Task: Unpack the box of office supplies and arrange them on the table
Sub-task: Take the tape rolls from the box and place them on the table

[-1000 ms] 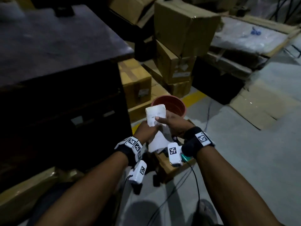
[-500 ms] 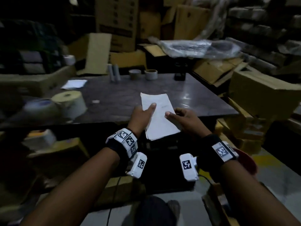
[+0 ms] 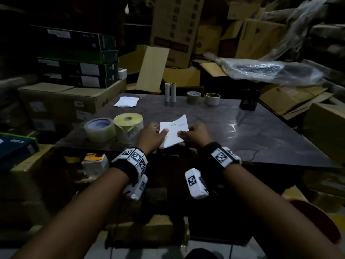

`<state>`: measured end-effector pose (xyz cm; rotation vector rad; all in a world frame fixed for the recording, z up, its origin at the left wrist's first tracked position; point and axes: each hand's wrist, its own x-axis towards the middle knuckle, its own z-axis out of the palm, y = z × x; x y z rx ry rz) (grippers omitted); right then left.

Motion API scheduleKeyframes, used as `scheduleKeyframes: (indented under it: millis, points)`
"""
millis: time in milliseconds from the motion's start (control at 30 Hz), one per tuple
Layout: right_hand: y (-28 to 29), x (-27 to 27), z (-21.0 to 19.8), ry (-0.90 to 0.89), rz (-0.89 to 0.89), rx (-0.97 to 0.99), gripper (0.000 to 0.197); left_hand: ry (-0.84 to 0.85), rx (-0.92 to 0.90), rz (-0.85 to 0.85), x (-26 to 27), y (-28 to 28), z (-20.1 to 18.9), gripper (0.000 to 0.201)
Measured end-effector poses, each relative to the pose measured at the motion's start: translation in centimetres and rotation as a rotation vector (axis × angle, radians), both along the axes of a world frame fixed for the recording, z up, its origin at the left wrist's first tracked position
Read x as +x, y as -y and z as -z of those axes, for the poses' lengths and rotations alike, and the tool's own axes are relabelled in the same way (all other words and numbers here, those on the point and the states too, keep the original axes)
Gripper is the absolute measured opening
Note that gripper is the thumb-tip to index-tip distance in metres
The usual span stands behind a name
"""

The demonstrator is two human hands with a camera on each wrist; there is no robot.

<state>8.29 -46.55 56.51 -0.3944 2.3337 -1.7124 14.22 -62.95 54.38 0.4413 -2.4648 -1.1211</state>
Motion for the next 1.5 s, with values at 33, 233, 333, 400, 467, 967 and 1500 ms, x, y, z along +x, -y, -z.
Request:
scheduleKeyframes:
  millis: [33,233,333,400,467,967,1500]
  points:
    - [1.0,-1.1,0.9,-0.021,0.009,0.041,0.029,0.034,-0.101,0.07,0.2,0.7,0.4,0.059]
    - [4.5,-3.1,4.0,-0.134,0.032,0.062,0.036,0.07,-0.252,0.157,0.4,2.7,1.9,0.064]
    - [4.7,-2.4,4.1,-0.27,0.037,0.128,0.042,0.044,-0.253,0.093,0.0,3.0,2.5,0.072]
    - [4.4,-1.8,3.5,-0.317,0.054,0.148,0.04,0.04,-0.257,0.065,0.0,2.8,2.7,0.073]
    - [4.0,-2.1,3.4,-0.349,0.095,0.17,0.04,0.025,-0.27,0.031,0.2,2.5,2.5,0.073]
    - [-2.5,1.8,-3.0,-0.254,-0.032,0.272,0.046,0.044,-0.146,0.012,3.5,-4.1,-7.8,0.063]
    - [-42.0,4.6,4.8,-0.064,0.477,0.404,0.045,0.159,-0.112,0.613,-1.5,-41.3,3.0,0.046]
